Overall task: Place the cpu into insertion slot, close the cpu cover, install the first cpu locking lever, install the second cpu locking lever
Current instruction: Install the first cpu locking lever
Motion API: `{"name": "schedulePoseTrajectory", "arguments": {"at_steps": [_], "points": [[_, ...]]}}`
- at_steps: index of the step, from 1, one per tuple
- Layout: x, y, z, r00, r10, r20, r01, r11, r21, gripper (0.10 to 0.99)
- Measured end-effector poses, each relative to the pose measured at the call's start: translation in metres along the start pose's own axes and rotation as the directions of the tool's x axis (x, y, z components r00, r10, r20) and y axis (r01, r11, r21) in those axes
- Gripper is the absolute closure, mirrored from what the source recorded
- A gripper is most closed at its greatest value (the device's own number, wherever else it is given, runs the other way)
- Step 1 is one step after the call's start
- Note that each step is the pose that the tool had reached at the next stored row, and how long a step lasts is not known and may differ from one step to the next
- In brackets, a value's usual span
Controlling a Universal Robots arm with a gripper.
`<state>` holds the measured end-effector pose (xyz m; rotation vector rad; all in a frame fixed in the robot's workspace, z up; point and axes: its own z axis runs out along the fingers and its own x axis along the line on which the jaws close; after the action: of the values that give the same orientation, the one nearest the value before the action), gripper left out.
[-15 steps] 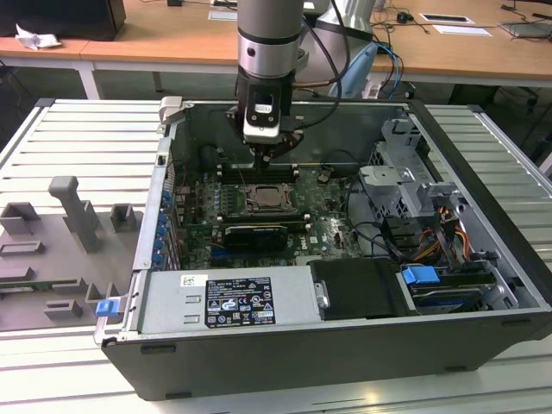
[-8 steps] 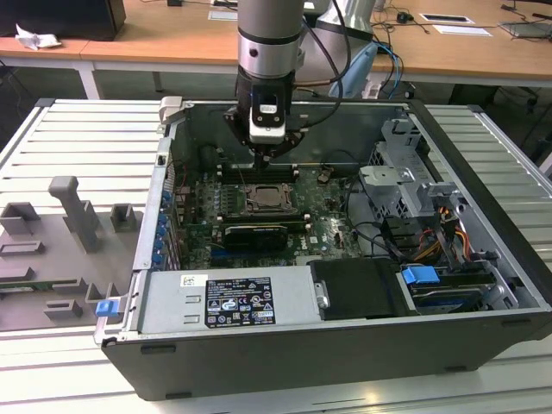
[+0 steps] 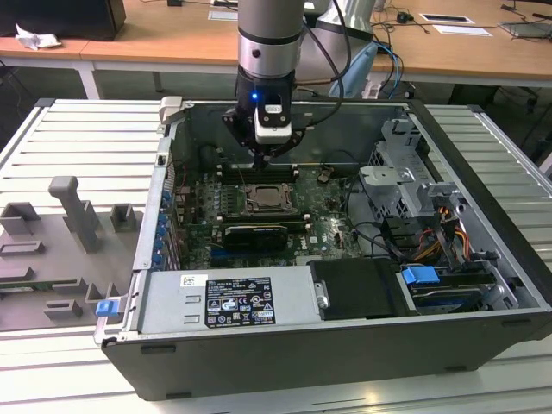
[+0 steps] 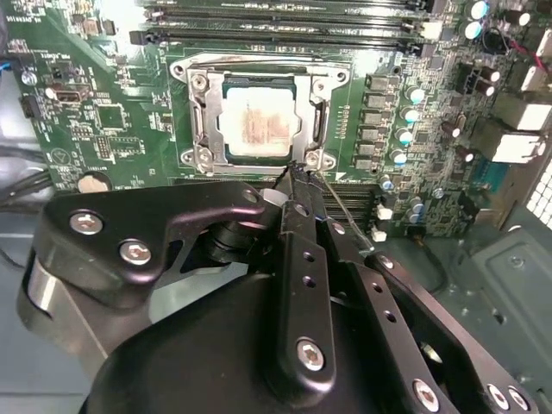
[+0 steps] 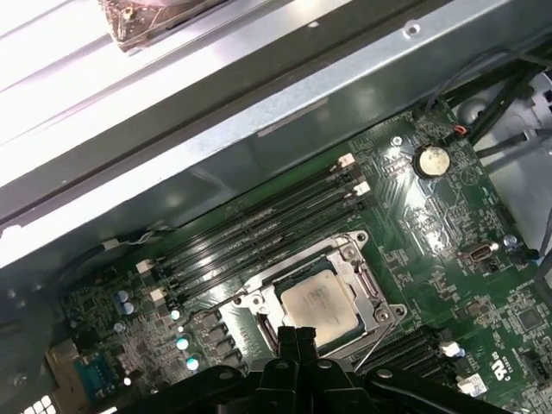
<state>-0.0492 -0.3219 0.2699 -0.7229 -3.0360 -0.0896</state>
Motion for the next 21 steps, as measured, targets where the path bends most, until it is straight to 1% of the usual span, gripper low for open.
{"name": "schedulePoseTrajectory", "arguments": {"at_steps": [7,10,12,16,17,19,21], "points": [[0.0000,0.0000,0.0000,0.9982,-0.060,-0.0031,0.060,0.9982,0.002,0.980],[0.0000,0.0000,0.0000,0.9956,-0.094,-0.0049,0.094,0.9956,0.003,0.980],[0.0000,0.0000,0.0000,0.9926,-0.121,-0.0065,0.121,0.9926,0.004,0.980],[0.0000,0.0000,0.0000,0.9875,-0.158,-0.0085,0.158,0.9875,0.004,0.980],[0.0000,0.0000,0.0000,0.9822,-0.187,-0.0101,0.188,0.9822,0.005,0.980],[0.0000,0.0000,0.0000,0.9633,-0.268,-0.0149,0.268,0.9634,0.007,0.980],[0.0000,-0.0001,0.0000,0.9589,-0.283,-0.0158,0.283,0.9590,0.007,0.980]]}}
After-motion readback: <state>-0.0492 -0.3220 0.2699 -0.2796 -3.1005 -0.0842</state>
